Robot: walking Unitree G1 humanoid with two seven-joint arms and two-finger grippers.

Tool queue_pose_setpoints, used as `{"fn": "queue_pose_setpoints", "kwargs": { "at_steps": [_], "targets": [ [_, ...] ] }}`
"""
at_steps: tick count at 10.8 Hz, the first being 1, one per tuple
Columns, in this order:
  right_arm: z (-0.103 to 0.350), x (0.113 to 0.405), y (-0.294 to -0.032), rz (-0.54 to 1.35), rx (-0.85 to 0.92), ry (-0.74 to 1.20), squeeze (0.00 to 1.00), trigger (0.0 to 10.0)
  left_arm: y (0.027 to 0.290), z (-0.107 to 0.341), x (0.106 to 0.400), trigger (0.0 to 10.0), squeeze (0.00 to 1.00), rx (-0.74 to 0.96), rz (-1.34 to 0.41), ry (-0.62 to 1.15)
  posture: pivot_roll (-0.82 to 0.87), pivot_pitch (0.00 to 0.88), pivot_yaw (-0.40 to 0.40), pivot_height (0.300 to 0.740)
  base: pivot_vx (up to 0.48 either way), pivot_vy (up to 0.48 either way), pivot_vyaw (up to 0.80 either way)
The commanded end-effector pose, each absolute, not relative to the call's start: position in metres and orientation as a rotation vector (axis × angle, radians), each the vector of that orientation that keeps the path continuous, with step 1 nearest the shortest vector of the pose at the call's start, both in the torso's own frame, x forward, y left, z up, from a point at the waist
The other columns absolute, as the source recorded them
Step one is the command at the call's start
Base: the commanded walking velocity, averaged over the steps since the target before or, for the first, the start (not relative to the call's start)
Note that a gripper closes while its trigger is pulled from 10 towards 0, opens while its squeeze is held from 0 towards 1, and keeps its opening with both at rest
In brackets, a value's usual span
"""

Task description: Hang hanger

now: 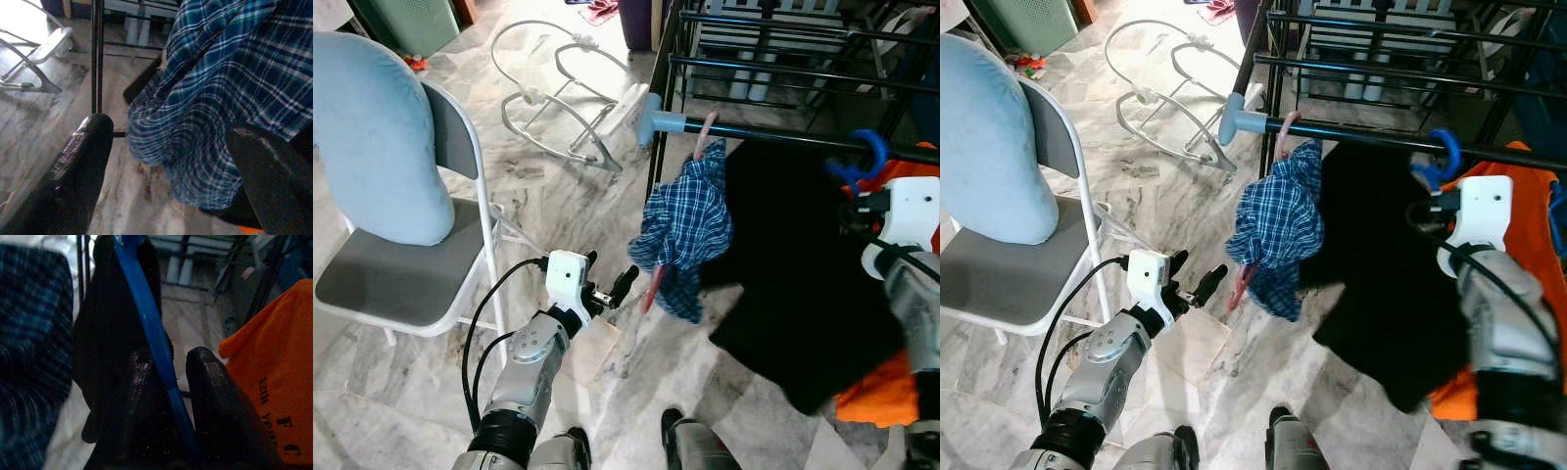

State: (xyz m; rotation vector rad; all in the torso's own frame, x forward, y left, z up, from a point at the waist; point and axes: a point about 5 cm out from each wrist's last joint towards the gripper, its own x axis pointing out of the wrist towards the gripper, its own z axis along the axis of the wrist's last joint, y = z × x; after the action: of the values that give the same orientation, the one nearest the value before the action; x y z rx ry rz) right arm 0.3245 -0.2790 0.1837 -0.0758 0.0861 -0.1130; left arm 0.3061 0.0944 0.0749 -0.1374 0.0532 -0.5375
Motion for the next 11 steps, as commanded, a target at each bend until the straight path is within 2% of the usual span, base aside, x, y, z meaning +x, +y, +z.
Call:
{"fn": "queue_pose_setpoints", "kwargs": {
  "at_steps": [1,4,11],
  "targets": [
    [0.206,0.320,-0.276,-0.141,-0.054,-0.065,0.00,0.0,0.100,0.066,0.304,10.0,0.00,-0.111,-0.501,0.098,-0.16,0.227,0.069,0.740,0.000,0.000,0.00],
    [0.195,0.310,-0.250,-0.184,0.015,-0.152,0.00,0.0,0.101,0.063,0.307,10.0,0.00,-0.087,-0.476,0.118,-0.16,0.217,0.077,0.740,0.000,0.000,0.00],
    [0.184,0.304,-0.226,-0.210,0.010,-0.203,0.00,0.0,0.103,0.063,0.308,10.0,0.00,-0.029,-0.447,0.101,-0.16,0.217,0.076,0.740,0.000,0.000,0.00]
  ]
}}
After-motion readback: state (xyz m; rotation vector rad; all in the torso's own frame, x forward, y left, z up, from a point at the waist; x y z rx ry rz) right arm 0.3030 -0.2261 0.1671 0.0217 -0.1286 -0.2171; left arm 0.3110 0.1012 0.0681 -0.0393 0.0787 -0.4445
